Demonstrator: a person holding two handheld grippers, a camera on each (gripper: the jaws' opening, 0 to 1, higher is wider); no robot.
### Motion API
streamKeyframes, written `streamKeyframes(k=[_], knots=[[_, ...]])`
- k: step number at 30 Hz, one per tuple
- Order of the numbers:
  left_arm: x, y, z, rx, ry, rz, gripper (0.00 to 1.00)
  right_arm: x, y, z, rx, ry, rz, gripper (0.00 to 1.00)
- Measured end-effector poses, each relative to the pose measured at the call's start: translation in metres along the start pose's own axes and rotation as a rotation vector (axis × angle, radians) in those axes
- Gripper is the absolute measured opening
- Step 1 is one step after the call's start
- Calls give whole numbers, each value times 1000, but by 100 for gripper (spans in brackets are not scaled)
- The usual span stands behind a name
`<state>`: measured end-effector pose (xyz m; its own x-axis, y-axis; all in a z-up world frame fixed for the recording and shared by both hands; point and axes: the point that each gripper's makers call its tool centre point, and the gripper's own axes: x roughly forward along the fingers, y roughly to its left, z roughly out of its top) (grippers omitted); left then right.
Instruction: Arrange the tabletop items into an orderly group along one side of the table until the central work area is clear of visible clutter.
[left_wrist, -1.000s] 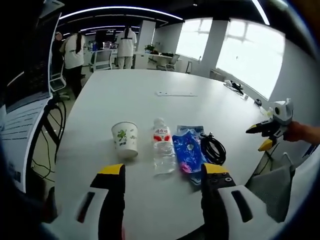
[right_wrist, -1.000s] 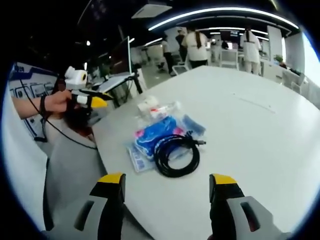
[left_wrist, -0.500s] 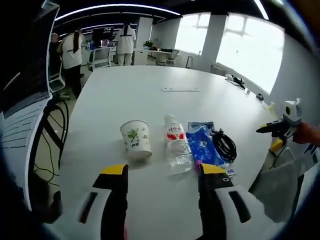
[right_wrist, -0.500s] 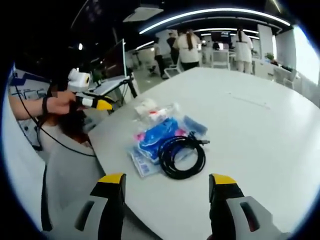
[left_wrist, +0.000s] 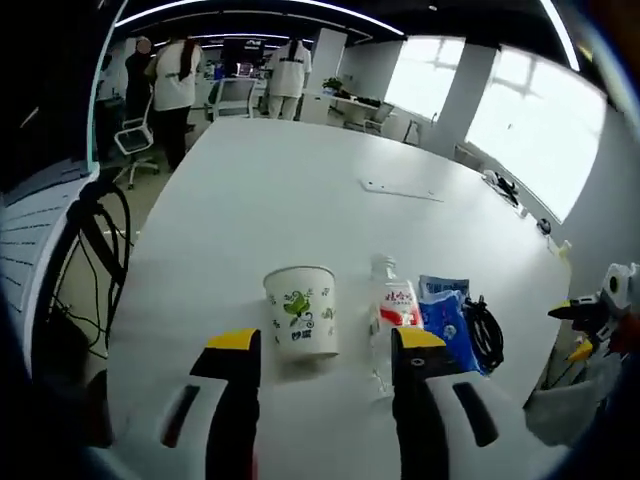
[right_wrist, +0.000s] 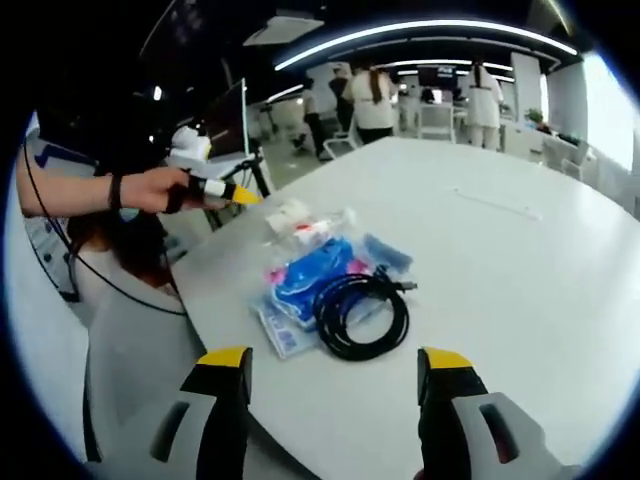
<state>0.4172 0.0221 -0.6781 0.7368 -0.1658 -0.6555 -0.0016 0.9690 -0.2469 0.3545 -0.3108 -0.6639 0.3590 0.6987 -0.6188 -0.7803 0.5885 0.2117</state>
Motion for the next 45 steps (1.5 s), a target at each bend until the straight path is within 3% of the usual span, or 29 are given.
streamKeyframes(k=[4, 8, 15, 33, 38, 41, 45], knots=[[15, 4, -2, -191, 12, 16, 57, -4, 1, -4, -29, 14, 31, 68], [25, 7, -3, -130, 48, 49, 56, -5, -6, -9, -19, 19, 34, 69], [36, 7, -9, -160, 98, 44, 60, -5, -9, -11, 4, 10, 41, 69], [50, 7, -10, -163, 120, 51, 54, 3, -6, -10, 8, 31, 62, 69], [53, 9, -12, -157, 127, 53, 49, 1, -9, -6, 16, 18, 54, 69], [52, 13, -13, -149, 130, 67, 37, -1, -9, -6, 14, 19, 49, 68], [50, 12, -13, -153, 124, 58, 37, -2, -5, -10, 19, 21, 49, 68]])
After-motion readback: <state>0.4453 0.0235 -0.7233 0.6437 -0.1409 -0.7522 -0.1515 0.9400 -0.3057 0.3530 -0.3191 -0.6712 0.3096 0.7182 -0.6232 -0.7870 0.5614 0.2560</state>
